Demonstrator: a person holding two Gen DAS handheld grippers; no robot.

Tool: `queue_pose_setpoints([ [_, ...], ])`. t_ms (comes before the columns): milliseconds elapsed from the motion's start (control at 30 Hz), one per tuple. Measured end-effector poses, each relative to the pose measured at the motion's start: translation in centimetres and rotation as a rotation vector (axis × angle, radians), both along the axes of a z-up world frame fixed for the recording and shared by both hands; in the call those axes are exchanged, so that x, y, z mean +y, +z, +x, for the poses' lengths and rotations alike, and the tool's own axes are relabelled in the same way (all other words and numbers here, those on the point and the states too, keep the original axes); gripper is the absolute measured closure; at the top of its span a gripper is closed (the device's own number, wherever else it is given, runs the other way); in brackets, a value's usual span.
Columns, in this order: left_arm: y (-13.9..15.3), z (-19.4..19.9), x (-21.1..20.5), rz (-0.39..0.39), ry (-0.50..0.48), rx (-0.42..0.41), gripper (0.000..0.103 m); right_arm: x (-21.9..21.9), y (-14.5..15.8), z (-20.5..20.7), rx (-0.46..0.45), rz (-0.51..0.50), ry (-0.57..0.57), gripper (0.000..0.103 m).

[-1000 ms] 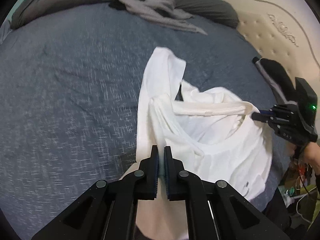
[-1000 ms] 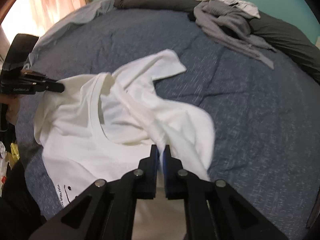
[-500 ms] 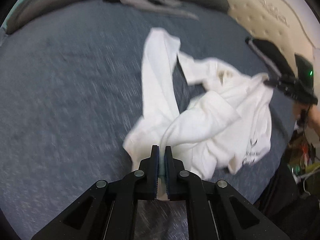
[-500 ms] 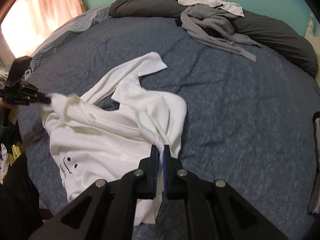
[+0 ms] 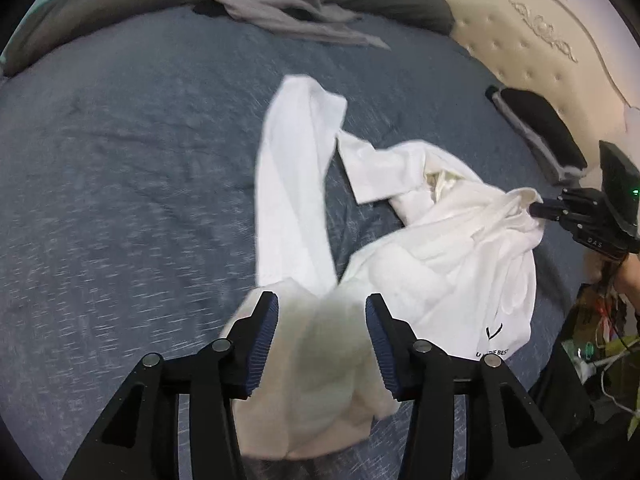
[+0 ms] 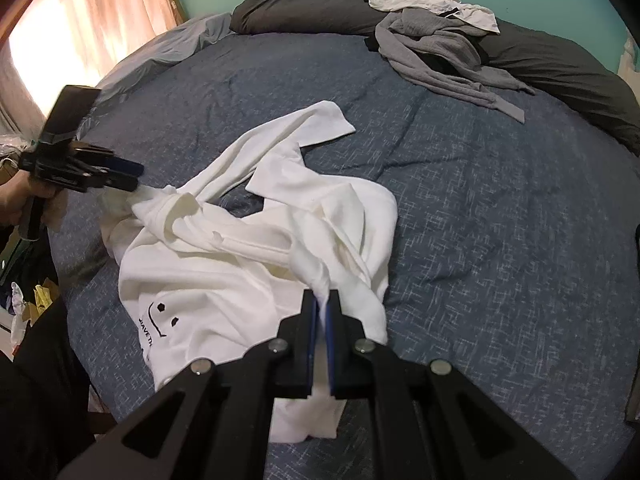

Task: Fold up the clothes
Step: 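Lift the white shirt with both grippers, stretching it between them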

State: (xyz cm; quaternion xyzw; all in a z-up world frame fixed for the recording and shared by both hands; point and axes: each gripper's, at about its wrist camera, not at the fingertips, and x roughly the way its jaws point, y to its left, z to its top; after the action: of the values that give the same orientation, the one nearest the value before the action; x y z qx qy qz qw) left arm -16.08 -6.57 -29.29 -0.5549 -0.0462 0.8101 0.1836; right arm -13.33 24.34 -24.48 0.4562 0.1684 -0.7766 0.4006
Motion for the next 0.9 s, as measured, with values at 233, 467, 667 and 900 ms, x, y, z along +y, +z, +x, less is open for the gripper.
queue_pose_setpoints([
  [233, -2.0, 0.8, 1.9, 0.015, -0.087, -0.07, 0.071, 0.5, 0.5, 0.5, 0.002, -0.008, 0.002, 0.099],
  [467, 1.7, 2.4, 2.4, -0.064, -0.139, 0.047, 0.093, 0.7, 2.0, -0.1, 0.019, -0.05, -0.044, 0.099],
  [667, 8.5, 2.6, 1.5, -0.085, -0.087, 0.222, 0.095, 0.2, 6.8, -0.6, 0.09, -0.115, -0.07, 0.099],
  [900, 17.3, 2.7, 0.2, -0.116, -0.015, 0.424, 0.096, 0.3, 15.1, -1.6, 0.215, -0.218, -0.109, 0.099],
])
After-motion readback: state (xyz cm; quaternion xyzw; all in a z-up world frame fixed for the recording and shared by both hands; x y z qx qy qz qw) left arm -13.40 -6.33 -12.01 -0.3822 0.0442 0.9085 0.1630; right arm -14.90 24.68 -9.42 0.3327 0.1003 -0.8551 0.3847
